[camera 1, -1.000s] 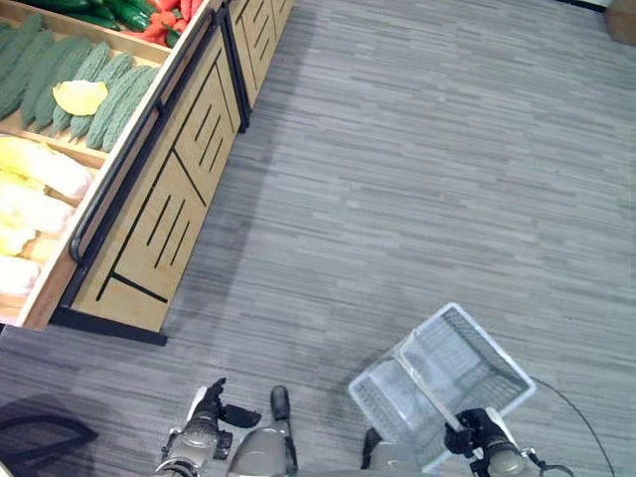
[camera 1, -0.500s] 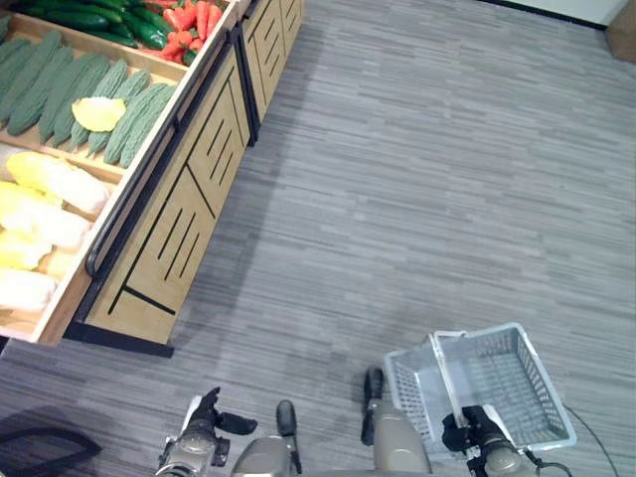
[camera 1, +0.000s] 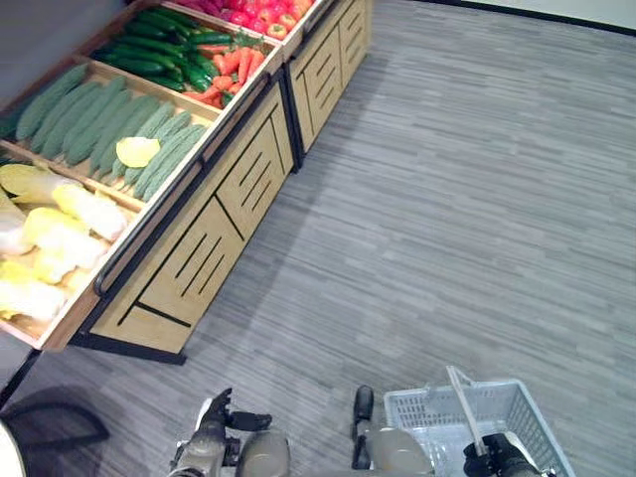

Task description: Get the vegetables into the basket

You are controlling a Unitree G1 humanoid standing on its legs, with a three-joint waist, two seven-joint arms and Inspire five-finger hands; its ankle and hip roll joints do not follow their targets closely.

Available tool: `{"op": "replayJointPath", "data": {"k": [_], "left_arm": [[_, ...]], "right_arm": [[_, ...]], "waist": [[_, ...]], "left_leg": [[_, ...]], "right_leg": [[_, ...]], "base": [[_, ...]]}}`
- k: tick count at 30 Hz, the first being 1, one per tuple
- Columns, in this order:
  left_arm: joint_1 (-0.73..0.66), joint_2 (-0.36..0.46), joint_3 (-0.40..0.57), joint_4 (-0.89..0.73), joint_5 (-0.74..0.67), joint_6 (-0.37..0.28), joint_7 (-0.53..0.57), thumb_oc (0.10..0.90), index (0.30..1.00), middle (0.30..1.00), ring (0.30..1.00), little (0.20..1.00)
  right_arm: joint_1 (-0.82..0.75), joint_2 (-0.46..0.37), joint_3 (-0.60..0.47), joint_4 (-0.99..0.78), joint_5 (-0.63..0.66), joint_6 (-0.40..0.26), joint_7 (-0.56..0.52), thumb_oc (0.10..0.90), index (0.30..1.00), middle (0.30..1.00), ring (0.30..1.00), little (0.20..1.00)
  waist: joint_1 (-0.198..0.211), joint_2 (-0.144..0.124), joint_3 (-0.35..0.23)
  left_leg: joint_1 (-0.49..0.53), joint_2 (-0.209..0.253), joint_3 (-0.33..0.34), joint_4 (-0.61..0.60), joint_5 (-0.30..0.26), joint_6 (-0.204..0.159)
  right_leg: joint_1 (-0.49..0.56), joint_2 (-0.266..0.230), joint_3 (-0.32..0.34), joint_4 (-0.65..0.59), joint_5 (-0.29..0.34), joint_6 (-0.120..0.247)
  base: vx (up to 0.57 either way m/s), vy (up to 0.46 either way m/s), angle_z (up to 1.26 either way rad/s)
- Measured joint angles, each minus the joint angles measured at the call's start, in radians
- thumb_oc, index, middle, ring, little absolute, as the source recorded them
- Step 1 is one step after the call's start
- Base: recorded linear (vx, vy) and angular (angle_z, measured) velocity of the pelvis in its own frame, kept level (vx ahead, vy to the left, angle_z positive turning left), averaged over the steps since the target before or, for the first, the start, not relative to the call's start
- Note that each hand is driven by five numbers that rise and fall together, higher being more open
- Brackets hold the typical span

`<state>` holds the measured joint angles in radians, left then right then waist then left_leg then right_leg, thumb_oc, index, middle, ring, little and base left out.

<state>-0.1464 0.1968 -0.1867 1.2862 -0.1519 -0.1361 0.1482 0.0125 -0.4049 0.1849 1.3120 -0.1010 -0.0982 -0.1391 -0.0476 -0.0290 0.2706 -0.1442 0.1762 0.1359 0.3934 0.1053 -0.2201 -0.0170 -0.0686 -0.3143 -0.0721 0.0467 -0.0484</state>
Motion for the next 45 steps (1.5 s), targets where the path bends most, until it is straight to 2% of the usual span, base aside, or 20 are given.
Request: {"op": "replayJointPath", "data": {"k": [1, 4, 9, 13, 14, 17, 20, 22, 24, 25, 26, 29, 30, 32, 34, 36, 38, 39, 43, 45], "left_arm": [[-0.023, -0.009, -0.011, 0.009, 0.000, 0.004, 0.000, 0.900, 1.000, 1.000, 1.000, 1.000], [-0.026, -0.021, -0.018, -0.005, -0.004, 0.014, -0.001, 0.900, 1.000, 1.000, 1.000, 1.000], [-0.007, -0.029, -0.014, -0.013, 0.008, 0.021, 0.005, 0.900, 1.000, 1.000, 1.000, 1.000], [0.013, -0.033, -0.010, -0.013, 0.013, 0.028, 0.004, 0.900, 1.000, 1.000, 1.000, 1.000], [0.014, -0.034, -0.010, -0.006, 0.015, 0.030, 0.004, 0.900, 1.000, 1.000, 1.000, 1.000], [0.017, -0.032, -0.016, 0.006, 0.016, 0.033, 0.005, 0.900, 1.000, 1.000, 1.000, 1.000], [0.019, -0.006, -0.019, 0.010, 0.016, 0.029, 0.004, 0.900, 1.000, 1.000, 1.000, 1.000], [0.033, 0.020, -0.018, 0.004, 0.016, 0.030, 0.004, 0.900, 1.000, 1.000, 1.000, 1.000], [0.033, 0.036, -0.021, 0.005, 0.015, 0.032, 0.006, 0.900, 1.000, 1.000, 1.000, 1.000], [0.029, 0.041, -0.021, 0.004, 0.016, 0.033, 0.006, 0.900, 1.000, 1.000, 1.000, 1.000], [0.027, 0.046, -0.017, 0.008, 0.015, 0.035, 0.009, 0.900, 1.000, 1.000, 1.000, 1.000], [0.012, 0.055, -0.012, 0.026, 0.015, 0.037, 0.013, 0.900, 1.000, 1.000, 1.000, 1.000], [0.012, 0.061, -0.008, 0.028, 0.015, 0.035, 0.016, 0.900, 1.000, 1.000, 1.000, 1.000], [0.005, 0.051, -0.007, 0.054, 0.016, 0.034, 0.019, 0.900, 1.000, 1.000, 1.000, 1.000], [0.014, 0.054, -0.007, 0.059, 0.016, 0.032, 0.016, 0.900, 1.000, 1.000, 1.000, 1.000], [0.021, 0.034, -0.007, 0.072, 0.016, 0.033, 0.014, 0.900, 1.000, 1.000, 1.000, 1.000], [0.031, 0.009, -0.007, 0.076, 0.017, 0.031, 0.003, 0.900, 1.000, 1.000, 1.000, 1.000], [0.040, -0.005, 0.004, 0.064, 0.016, 0.029, -0.003, 0.900, 1.000, 1.000, 1.000, 1.000], [0.038, -0.001, 0.004, 0.048, 0.016, 0.017, 0.000, 0.900, 1.000, 1.000, 1.000, 1.000], [0.032, 0.003, 0.004, 0.049, 0.016, 0.014, 0.000, 0.900, 1.000, 1.000, 1.000, 1.000]], "right_arm": [[0.004, 0.007, -0.003, 0.005, 0.001, 0.001, -0.001, 0.400, 0.300, 0.300, 0.300, 0.300], [-0.003, 0.012, -0.001, 0.017, 0.002, -0.003, -0.007, 0.400, 0.300, 0.300, 0.300, 0.300], [0.001, 0.022, 0.000, 0.024, 0.002, -0.005, -0.013, 0.400, 0.300, 0.300, 0.300, 0.300], [0.025, 0.019, -0.005, 0.035, 0.000, 0.006, -0.013, 0.400, 0.300, 0.300, 0.300, 0.300], [0.029, 0.018, -0.005, 0.035, 0.000, 0.007, -0.012, 0.400, 0.300, 0.300, 0.300, 0.300], [0.041, 0.013, -0.005, 0.036, -0.001, 0.019, -0.012, 0.400, 0.300, 0.300, 0.300, 0.300], [0.039, 0.014, -0.020, 0.018, -0.001, 0.027, -0.001, 0.400, 0.300, 0.300, 0.300, 0.300], [0.049, 0.020, -0.017, -0.005, -0.001, 0.028, -0.003, 0.400, 0.300, 0.300, 0.300, 0.300], [0.055, 0.019, -0.011, -0.010, -0.001, 0.026, 0.000, 0.400, 0.300, 0.300, 0.300, 0.300], [0.047, 0.020, -0.010, -0.010, -0.001, 0.023, 0.002, 0.400, 0.300, 0.300, 0.300, 0.300], [0.041, 0.021, -0.003, -0.012, -0.001, 0.014, 0.001, 0.400, 0.300, 0.300, 0.300, 0.300], [0.031, 0.022, 0.017, -0.024, 0.000, 0.011, 0.003, 0.400, 0.300, 0.300, 0.300, 0.300], [0.030, 0.022, 0.020, -0.025, 0.000, 0.010, 0.002, 0.400, 0.300, 0.300, 0.300, 0.300], [0.013, 0.022, 0.024, -0.022, 0.002, 0.008, -0.003, 0.400, 0.300, 0.300, 0.300, 0.300], [0.010, 0.029, 0.023, -0.020, 0.002, 0.001, 0.005, 0.400, 0.300, 0.300, 0.300, 0.300], [0.010, 0.035, 0.019, -0.005, 0.002, 0.002, 0.006, 0.400, 0.300, 0.300, 0.300, 0.300], [0.007, 0.030, 0.017, 0.001, 0.002, 0.010, 0.009, 0.400, 0.300, 0.300, 0.300, 0.300], [-0.011, 0.015, 0.017, 0.001, 0.001, 0.011, 0.019, 0.400, 0.300, 0.300, 0.300, 0.300], [-0.024, -0.021, 0.016, -0.025, -0.001, 0.003, 0.024, 0.400, 0.300, 0.300, 0.300, 0.300], [-0.038, -0.022, 0.022, -0.023, -0.002, 0.000, 0.027, 0.400, 0.300, 0.300, 0.300, 0.300]], "waist": [[0.000, -0.011, 0.000], [0.004, -0.018, 0.003], [0.003, 0.001, -0.021], [0.004, 0.016, -0.050], [0.004, 0.015, -0.054], [0.004, 0.035, -0.073], [0.009, -0.004, -0.080], [0.020, -0.027, -0.096], [0.024, -0.035, -0.097], [0.029, -0.014, -0.088], [0.020, 0.018, -0.078], [0.002, 0.040, -0.052], [0.003, 0.035, -0.048], [-0.021, 0.047, -0.028], [-0.024, 0.014, -0.010], [-0.040, 0.009, -0.002], [-0.051, 0.030, 0.001], [-0.036, 0.047, 0.001], [-0.022, 0.043, 0.000], [-0.020, 0.043, 0.000]], "left_leg": [[-0.005, 0.017, 0.097, -0.112, 0.004, 0.013], [-0.002, 0.034, 0.195, -0.354, 0.046, 0.021], [0.018, 0.086, 0.282, -0.442, 0.111, 0.041], [0.049, 0.050, 0.294, -0.435, 0.113, 0.073], [0.052, 0.032, 0.302, -0.429, 0.102, 0.089], [0.081, -0.019, 0.348, -0.431, 0.030, 0.202], [0.116, -0.094, 0.339, -0.414, -0.038, 0.239], [0.142, -0.159, 0.321, -0.409, -0.092, 0.282], [0.166, -0.194, 0.290, -0.422, -0.100, 0.292], [0.194, -0.193, 0.273, -0.455, -0.108, 0.306], [0.202, -0.176, 0.243, -0.465, -0.095, 0.300], [0.217, -0.150, 0.183, -0.480, -0.085, 0.284], [0.223, -0.148, 0.179, -0.480, -0.084, 0.282], [0.241, -0.112, 0.105, -0.481, -0.110, 0.282], [0.262, -0.110, 0.058, -0.479, -0.110, 0.248], [0.276, -0.084, -0.005, -0.486, -0.130, 0.206], [0.276, -0.037, -0.011, -0.472, -0.137, 0.219], [0.255, -0.013, 0.010, -0.411, -0.077, 0.172], [0.208, -0.004, -0.031, -0.356, 0.026, 0.073], [0.169, 0.006, -0.068, -0.341, 0.065, 0.055]], "right_leg": [[0.003, 0.001, -0.023, -0.018, -0.007, 0.006], [0.006, 0.026, -0.041, -0.017, -0.021, 0.028], [0.063, 0.084, -0.077, -0.017, -0.060, 0.031], [0.097, 0.071, -0.088, 0.003, -0.082, 0.047], [0.097, 0.058, -0.089, 0.015, -0.090, 0.054], [0.067, -0.013, -0.081, 0.168, -0.169, 0.098], [-0.051, -0.158, -0.016, 0.518, -0.259, 0.142], [-0.114, -0.256, 0.047, 0.666, -0.235, 0.153], [-0.128, -0.283, 0.076, 0.736, -0.226, 0.160], [-0.150, -0.253, 0.135, 0.765, -0.236, 0.161], [-0.156, -0.200, 0.169, 0.688, -0.250, 0.167], [-0.182, -0.137, 0.176, 0.440, -0.229, 0.170], [-0.191, -0.130, 0.181, 0.379, -0.198, 0.179], [-0.205, -0.046, 0.358, 0.197, -0.068, 0.217], [-0.183, -0.043, 0.378, 0.054, 0.027, 0.204], [-0.135, -0.031, 0.377, 0.039, 0.124, 0.198], [-0.124, 0.000, 0.328, 0.069, 0.109, 0.172], [-0.123, 0.019, 0.292, 0.105, 0.078, 0.125], [-0.104, 0.015, 0.243, 0.106, 0.052, 0.090], [-0.106, 0.022, 0.213, 0.106, 0.047, 0.083]], "base": [[0.25, 0.011, 0.96], [0.23, 0.076, 0.30], [0.35, 0.185, 0.09], [0.28, 0.260, 0.04], [0.14, 0.166, 0.12], [0.20, 0.242, 0.17], [0.16, 0.224, 0.30], [0.19, 0.172, 0.37], [0.20, 0.062, 0.36], [0.25, -0.051, 0.38], [0.19, -0.073, 0.44], [0.21, -0.123, 0.71], [0.29, -0.161, 0.60], [0.29, -0.162, 0.71], [0.26, -0.181, 0.84], [0.20, -0.228, 1.01], [0.16, -0.268, 0.96], [0.15, -0.299, 0.81], [0.09, -0.277, 0.40], [0.07, -0.233, 0.42]]}}
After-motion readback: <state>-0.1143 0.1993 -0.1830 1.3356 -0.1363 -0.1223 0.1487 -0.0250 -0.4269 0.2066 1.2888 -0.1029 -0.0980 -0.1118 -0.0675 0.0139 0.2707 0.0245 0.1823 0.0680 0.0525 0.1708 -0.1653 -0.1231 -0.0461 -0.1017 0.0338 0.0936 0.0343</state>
